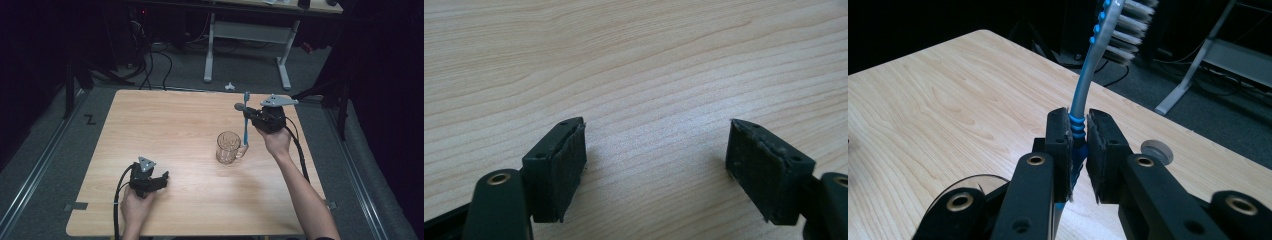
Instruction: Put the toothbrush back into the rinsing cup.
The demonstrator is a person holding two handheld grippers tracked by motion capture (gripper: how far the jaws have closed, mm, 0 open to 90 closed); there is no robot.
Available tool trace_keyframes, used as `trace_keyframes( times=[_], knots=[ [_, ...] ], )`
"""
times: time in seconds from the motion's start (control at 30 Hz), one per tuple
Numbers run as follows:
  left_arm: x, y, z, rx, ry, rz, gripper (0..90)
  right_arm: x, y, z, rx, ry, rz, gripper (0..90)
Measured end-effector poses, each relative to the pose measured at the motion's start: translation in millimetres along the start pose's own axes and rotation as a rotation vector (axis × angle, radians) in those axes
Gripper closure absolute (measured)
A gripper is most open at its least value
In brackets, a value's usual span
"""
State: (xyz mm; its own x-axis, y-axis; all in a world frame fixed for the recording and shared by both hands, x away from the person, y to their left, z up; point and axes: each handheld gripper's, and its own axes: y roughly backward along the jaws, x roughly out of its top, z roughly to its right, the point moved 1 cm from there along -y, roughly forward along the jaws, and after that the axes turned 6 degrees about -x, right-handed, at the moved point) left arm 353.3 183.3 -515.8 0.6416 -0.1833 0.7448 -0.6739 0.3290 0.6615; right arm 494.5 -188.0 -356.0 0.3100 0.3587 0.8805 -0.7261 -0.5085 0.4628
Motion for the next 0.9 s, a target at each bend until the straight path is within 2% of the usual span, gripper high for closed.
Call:
trace_keyframes(
  times=[0.67, 0.9],
  knots=[
    [-0.1, 0.0, -0.1, -0.001, 0.000, 0.000, 24.8, -1.6, 2.5, -3.4, 0.011, 0.032, -0.015, 80.4],
    [-0.1, 0.0, 0.1, 0.000, 0.000, 0.000, 24.8, -6.2, 5.8, -2.2, 0.008, 0.030, -0.025, 80.4]
  ],
)
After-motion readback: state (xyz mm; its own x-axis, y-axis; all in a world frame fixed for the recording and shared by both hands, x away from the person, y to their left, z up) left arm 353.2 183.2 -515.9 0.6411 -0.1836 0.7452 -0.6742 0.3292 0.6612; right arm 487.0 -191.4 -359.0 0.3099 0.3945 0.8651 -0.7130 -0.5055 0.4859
